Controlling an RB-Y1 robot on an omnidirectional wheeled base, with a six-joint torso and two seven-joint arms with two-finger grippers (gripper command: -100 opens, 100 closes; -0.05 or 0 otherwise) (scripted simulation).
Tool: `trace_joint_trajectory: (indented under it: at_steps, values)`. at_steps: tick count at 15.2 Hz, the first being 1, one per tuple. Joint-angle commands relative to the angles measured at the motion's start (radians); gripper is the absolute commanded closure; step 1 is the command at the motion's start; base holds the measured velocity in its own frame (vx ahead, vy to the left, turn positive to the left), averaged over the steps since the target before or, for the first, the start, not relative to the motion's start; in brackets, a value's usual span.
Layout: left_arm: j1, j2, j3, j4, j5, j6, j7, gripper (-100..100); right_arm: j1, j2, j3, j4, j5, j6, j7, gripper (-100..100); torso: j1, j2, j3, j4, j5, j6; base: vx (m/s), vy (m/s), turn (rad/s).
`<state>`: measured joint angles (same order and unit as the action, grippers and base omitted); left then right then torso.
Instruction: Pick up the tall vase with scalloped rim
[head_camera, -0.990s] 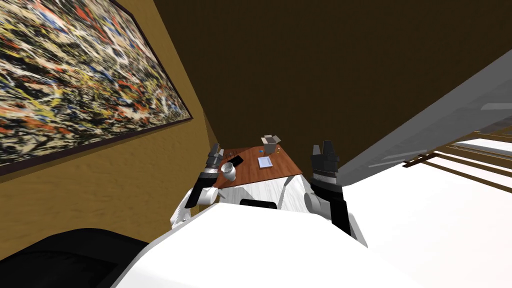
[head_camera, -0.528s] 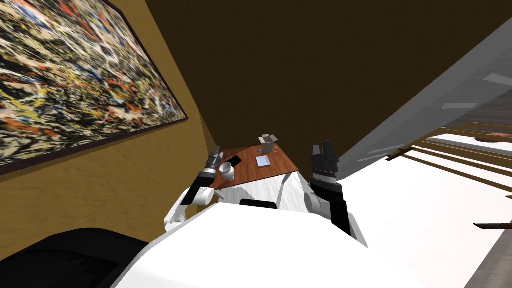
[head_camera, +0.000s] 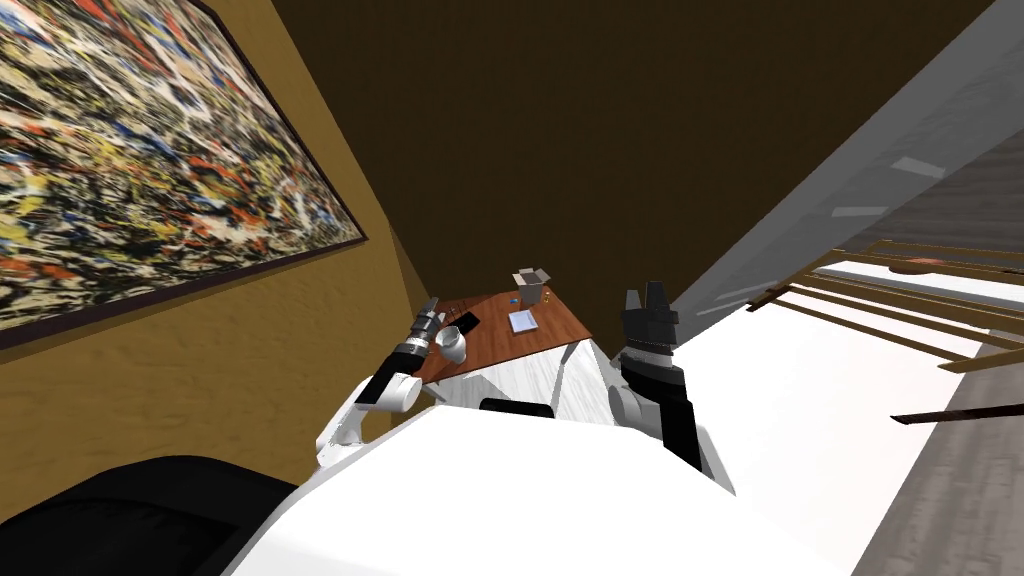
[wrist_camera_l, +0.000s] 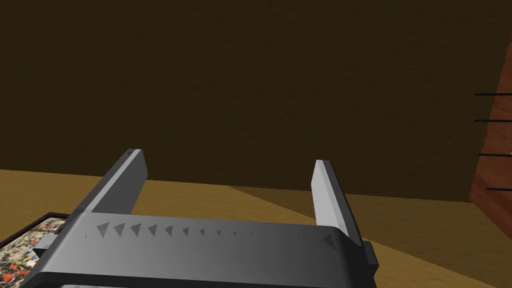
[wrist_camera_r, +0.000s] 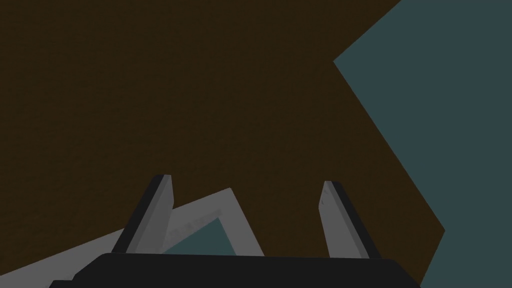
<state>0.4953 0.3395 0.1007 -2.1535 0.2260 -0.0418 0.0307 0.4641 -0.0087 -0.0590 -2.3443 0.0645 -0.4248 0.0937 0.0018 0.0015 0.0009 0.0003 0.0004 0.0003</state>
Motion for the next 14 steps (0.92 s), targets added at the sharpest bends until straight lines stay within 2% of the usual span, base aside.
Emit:
trace_joint_trajectory:
  at_steps: [1,2,4,5,7,8,9,10,12,13,14]
  values:
    - [0.004,0.005,0.003,0.000,0.008,0.030,0.007,-100,0.000,0.000,0.000,0.000,0.000,0.000,0.000,0,0.000,0.000,0.000,0.000,0.000,0.000,-0.016,0.010,-0.046]
    - [0.008,0.022,0.014,0.007,0.032,0.064,0.025,-100,0.000,0.000,0.000,0.000,0.000,0.000,0.000,0,0.000,0.000,0.000,0.000,0.000,0.000,-0.014,0.007,-0.119]
    - [0.008,0.022,0.014,0.007,0.032,0.082,0.025,-100,0.000,0.000,0.000,0.000,0.000,0.000,0.000,0,0.000,0.000,0.000,0.000,0.000,0.000,-0.013,0.008,-0.075]
    - [0.013,0.037,0.025,0.015,0.057,0.119,0.044,-100,0.000,0.000,0.000,0.000,0.000,0.000,0.000,0,0.000,-0.001,0.000,0.000,0.000,0.000,-0.014,0.007,-0.097]
    - [0.013,0.037,0.025,0.015,0.057,0.136,0.044,-100,0.000,0.000,0.000,0.000,0.000,0.000,0.000,0,0.000,-0.001,0.000,0.000,0.000,0.000,-0.013,0.010,-0.079]
    - [0.017,0.052,0.036,0.023,0.082,0.171,0.063,-100,0.000,0.000,0.000,0.000,0.000,0.000,0.000,0,0.000,-0.001,0.000,0.000,0.000,0.000,-0.011,0.011,-0.111]
    - [0.017,0.052,0.036,0.023,0.082,0.190,0.063,-100,0.000,0.000,0.000,0.000,0.000,0.000,0.000,0,0.000,-0.001,0.000,0.000,0.000,0.000,-0.012,0.014,-0.114]
    - [0.022,0.066,0.047,0.031,0.107,0.213,0.082,-100,0.000,0.000,0.000,0.000,0.000,0.000,0.000,0,0.000,-0.001,0.000,0.000,0.000,0.000,-0.013,0.015,-0.138]
    - [0.022,0.066,0.047,0.031,0.107,0.245,0.082,-100,0.000,0.000,0.000,0.000,0.000,0.000,0.000,0,0.000,-0.001,0.000,0.000,0.000,0.000,-0.011,0.014,-0.090]
    - [0.026,0.079,0.058,0.039,0.132,0.272,0.101,-100,0.000,0.000,0.000,0.000,0.000,0.000,0.000,0,0.000,-0.001,0.000,0.000,0.000,0.000,-0.009,0.012,-0.140]
    - [0.026,0.079,0.058,0.039,0.132,0.291,0.101,-100,0.000,0.000,0.000,0.000,0.000,0.000,0.000,0,0.000,-0.001,0.000,0.000,0.000,0.000,-0.009,0.015,-0.127]
